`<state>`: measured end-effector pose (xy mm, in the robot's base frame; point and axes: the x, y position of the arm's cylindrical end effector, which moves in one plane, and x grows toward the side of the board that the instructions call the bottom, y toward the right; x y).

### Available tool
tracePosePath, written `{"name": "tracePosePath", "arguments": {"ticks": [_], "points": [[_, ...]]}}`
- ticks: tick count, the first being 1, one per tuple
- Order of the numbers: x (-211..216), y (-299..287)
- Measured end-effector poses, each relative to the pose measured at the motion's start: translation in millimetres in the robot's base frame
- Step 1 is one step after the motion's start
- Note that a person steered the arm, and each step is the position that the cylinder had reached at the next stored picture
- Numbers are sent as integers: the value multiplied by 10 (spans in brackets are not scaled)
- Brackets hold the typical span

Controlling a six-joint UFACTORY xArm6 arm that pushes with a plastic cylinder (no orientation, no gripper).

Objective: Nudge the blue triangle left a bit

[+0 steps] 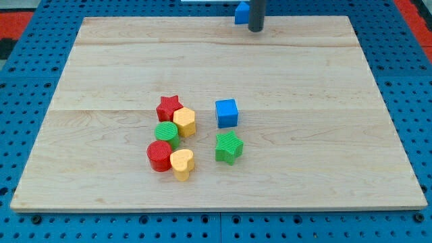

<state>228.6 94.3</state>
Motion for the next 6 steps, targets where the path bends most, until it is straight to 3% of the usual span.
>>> {"name": "tracePosePath", "arguments": {"ticks": [1, 3, 6], "points": [[-323, 328], [-373, 271], [-357, -592]]}}
